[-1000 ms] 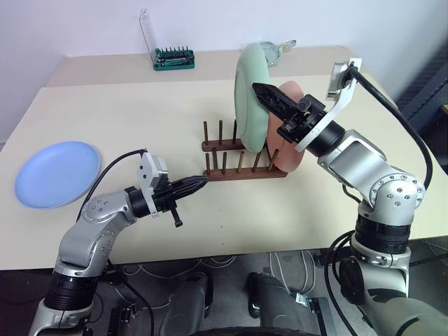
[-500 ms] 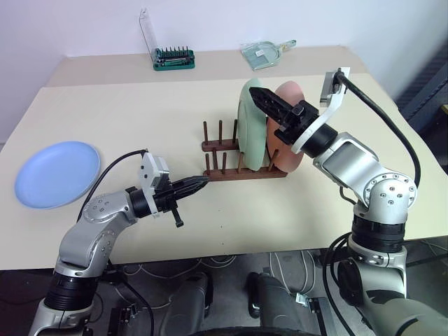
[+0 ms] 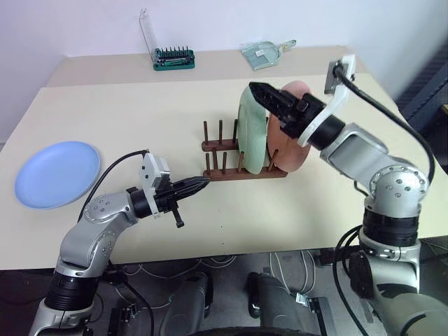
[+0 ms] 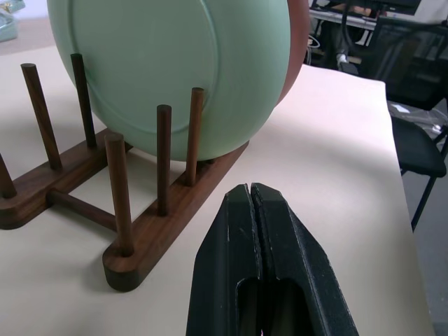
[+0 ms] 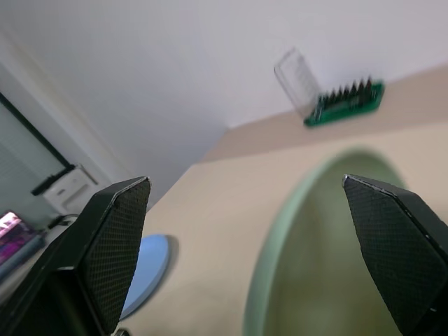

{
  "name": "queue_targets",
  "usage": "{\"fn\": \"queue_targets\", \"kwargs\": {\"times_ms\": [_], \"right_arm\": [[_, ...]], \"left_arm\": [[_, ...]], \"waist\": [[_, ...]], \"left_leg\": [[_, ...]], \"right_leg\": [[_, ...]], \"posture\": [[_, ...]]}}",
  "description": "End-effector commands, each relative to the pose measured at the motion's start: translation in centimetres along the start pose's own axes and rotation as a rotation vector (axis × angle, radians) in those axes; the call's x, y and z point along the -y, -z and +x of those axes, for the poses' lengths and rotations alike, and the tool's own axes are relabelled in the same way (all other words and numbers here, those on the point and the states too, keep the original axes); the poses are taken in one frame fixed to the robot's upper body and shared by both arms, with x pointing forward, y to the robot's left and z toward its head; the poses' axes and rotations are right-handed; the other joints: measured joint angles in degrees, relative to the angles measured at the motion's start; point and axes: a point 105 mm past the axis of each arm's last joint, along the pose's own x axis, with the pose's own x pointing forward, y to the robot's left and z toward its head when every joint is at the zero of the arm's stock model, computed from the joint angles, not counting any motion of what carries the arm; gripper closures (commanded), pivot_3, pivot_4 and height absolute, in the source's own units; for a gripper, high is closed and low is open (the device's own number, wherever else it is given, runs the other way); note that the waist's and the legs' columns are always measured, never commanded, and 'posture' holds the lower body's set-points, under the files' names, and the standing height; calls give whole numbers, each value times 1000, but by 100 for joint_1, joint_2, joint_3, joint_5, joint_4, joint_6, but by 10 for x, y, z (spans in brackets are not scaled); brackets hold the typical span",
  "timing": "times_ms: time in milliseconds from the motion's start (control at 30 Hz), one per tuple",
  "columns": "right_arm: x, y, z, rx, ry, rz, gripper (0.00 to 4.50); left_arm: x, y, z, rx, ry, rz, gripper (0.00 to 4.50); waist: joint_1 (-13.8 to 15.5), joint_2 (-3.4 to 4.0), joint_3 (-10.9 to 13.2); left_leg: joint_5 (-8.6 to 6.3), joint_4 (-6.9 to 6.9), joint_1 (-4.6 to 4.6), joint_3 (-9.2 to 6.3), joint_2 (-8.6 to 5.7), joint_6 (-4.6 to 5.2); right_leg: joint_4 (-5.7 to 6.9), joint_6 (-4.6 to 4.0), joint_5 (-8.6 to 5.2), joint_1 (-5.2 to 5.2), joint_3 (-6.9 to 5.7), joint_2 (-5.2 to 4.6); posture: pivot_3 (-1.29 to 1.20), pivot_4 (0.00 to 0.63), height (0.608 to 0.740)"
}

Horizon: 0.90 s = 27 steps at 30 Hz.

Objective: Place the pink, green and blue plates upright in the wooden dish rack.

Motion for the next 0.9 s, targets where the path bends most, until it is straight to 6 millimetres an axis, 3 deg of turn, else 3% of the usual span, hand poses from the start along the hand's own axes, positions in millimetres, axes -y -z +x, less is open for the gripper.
{"fn": "queue_targets", "kwargs": {"times_ms": [33, 133, 233, 333, 433, 567, 633, 733, 833, 900], "right_arm": [[-14, -17, -2, 32, -54, -88, 35], [-16, -20, -3, 33, -63, -127, 35], [-28, -39, -5, 57, -115, -289, 35], [-43, -31, -7, -24, -208, -547, 0], [-46, -10, -2, -122, -304, -823, 0], [-45, 1, 14, -126, -369, -892, 0], [-46, 6, 20, -126, -403, -928, 0], [-47, 8, 25, -121, -425, -963, 0], [-55, 14, 32, -108, -481, -964, 0], [-59, 20, 34, -111, -514, -959, 0]], "left_arm": [[4, -8, 2, 27, 16, 38, 4500], [3, -8, 2, 26, 14, 39, 4500], [-7, -10, -5, 34, -58, 48, 4500], [-33, -21, -25, 76, -259, 54, 3666], [-62, -36, -63, 145, -529, 33, 2268], [-103, -49, -130, 167, -996, 41, 305], [-117, -54, -167, 128, -1238, 51, 146], [-120, -58, -192, 110, -1400, 43, 146], [-118, -44, -254, 20, -1732, -79, 146], [-110, -28, -274, -69, -1835, -167, 146]], "waist": [[1, 0, 0], [2, 0, 0], [7, 2, 3], [7, -1, 4], [-37, -2, 5], [-122, -8, 9], [-115, -11, 9], [-98, -23, 10], [-87, -37, 13], [-109, -42, 11]], "left_leg": [[0, 0, 0, 0, 0, 0], [0, 1, -2, 1, 0, 0], [0, 2, -4, 2, -1, 0], [0, -1, -6, 2, -1, 0], [-1, -6, -6, 1, 3, 0], [0, 0, -4, -1, 5, -1], [1, 4, -4, -1, 3, -2], [1, 2, -4, -2, -2, -4], [1, 1, -6, -3, -9, -5], [1, 0, -5, -5, -9, -8]], "right_leg": [[0, 0, 0, 0, 0, 0], [-2, 0, 0, 0, 0, -1], [-2, 0, 0, -2, 0, -2], [-5, 1, 0, -6, -2, -2], [-5, 6, -3, -9, -5, 0], [1, 24, -11, -9, -6, 0], [2, 40, 2, -7, -6, 1], [2, 28, 17, -8, -6, 6], [1, 40, 22, -10, -6, 6], [2, 41, 23, -10, -5, 7]], "posture": [[0, 150, 740], [0, 150, 740], [0, 150, 740], [0, 150, 740], [0, 150, 740], [0, 150, 740], [0, 150, 740], [0, 150, 740], [0, 150, 740], [0, 150, 740]]}}
